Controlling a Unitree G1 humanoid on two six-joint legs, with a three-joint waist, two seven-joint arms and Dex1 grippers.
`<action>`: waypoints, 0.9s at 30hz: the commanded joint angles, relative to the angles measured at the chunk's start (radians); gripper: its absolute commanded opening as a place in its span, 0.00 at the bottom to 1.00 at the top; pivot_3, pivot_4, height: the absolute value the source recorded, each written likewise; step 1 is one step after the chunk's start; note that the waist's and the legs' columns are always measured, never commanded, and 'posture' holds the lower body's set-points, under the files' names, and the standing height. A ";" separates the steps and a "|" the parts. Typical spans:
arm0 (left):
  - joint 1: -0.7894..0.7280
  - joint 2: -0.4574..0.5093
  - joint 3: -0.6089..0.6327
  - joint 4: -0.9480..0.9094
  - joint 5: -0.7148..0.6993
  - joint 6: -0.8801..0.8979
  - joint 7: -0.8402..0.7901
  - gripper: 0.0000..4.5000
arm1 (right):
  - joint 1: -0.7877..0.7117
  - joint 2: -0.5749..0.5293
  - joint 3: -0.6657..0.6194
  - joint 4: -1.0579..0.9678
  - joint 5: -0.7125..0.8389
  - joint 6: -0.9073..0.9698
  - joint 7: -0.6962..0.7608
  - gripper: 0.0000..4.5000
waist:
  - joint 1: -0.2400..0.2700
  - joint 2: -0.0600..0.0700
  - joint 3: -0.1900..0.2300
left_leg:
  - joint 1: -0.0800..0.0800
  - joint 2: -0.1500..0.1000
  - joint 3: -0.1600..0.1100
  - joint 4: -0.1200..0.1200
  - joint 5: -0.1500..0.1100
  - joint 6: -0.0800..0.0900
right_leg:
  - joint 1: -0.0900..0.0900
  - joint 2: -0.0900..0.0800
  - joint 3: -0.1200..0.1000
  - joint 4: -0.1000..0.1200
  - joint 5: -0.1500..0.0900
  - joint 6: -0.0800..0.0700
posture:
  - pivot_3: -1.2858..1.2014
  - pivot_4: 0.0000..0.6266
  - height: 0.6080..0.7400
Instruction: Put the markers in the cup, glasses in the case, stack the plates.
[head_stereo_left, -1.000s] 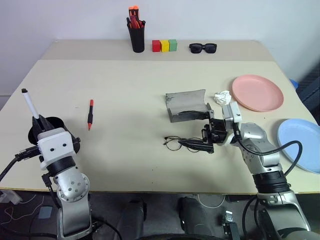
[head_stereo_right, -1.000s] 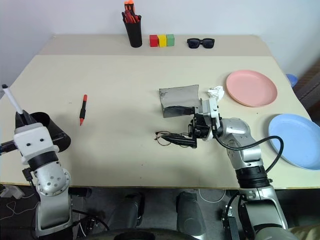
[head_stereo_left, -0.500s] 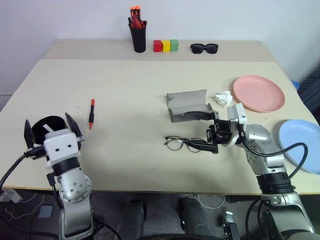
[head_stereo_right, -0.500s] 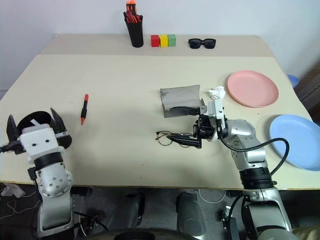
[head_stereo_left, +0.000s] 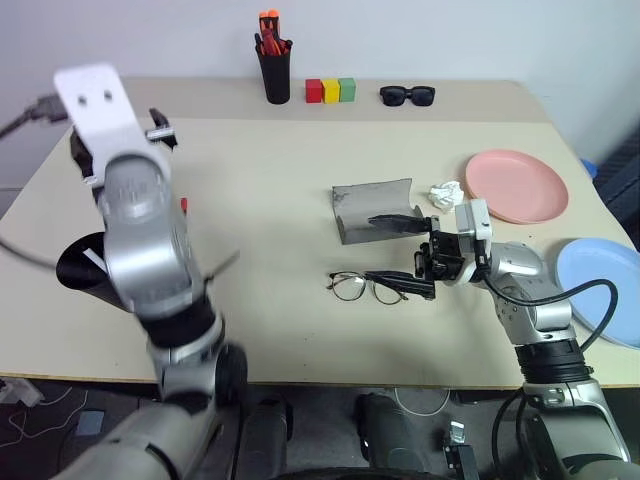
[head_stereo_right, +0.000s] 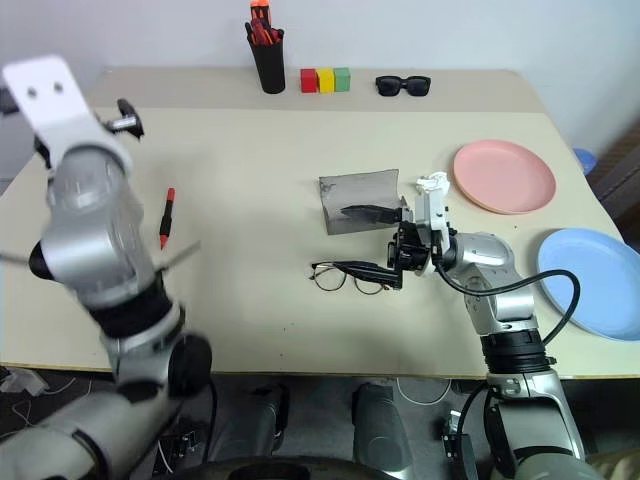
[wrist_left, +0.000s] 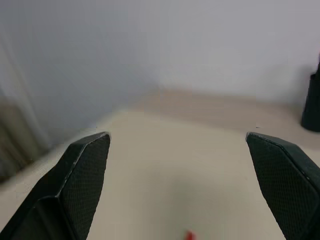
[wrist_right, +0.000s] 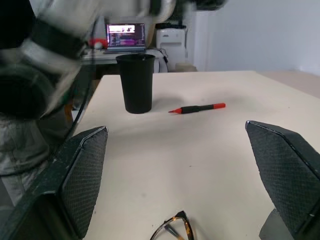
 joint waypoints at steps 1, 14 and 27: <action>-0.121 0.021 0.094 0.188 -0.028 0.120 0.047 0.99 | -0.019 -0.018 -0.028 -0.042 0.012 0.011 -0.016 1.00 | -0.003 0.000 0.000 | 0.000 0.000 0.000 0.000 0.000 0.000 | 0.000 0.000 0.000 0.000 0.000 0.000 | 0.52 0.24 1.00; -0.389 0.249 0.362 1.025 -0.195 0.060 0.199 0.99 | 0.022 -0.016 -0.019 -0.095 -0.001 0.009 -0.062 1.00 | -0.022 0.000 0.000 | -0.001 0.000 0.000 -0.002 0.000 -0.001 | -0.004 0.000 0.000 0.002 0.000 0.000 | 0.52 0.24 1.00; -0.394 0.392 0.349 1.360 -0.351 0.012 0.240 0.99 | 0.012 -0.023 -0.028 -0.072 -0.006 0.001 -0.056 1.00 | -0.022 0.000 0.000 | -0.001 0.000 0.000 -0.003 0.001 -0.001 | -0.005 0.000 0.000 0.003 0.000 0.000 | 0.52 0.24 1.00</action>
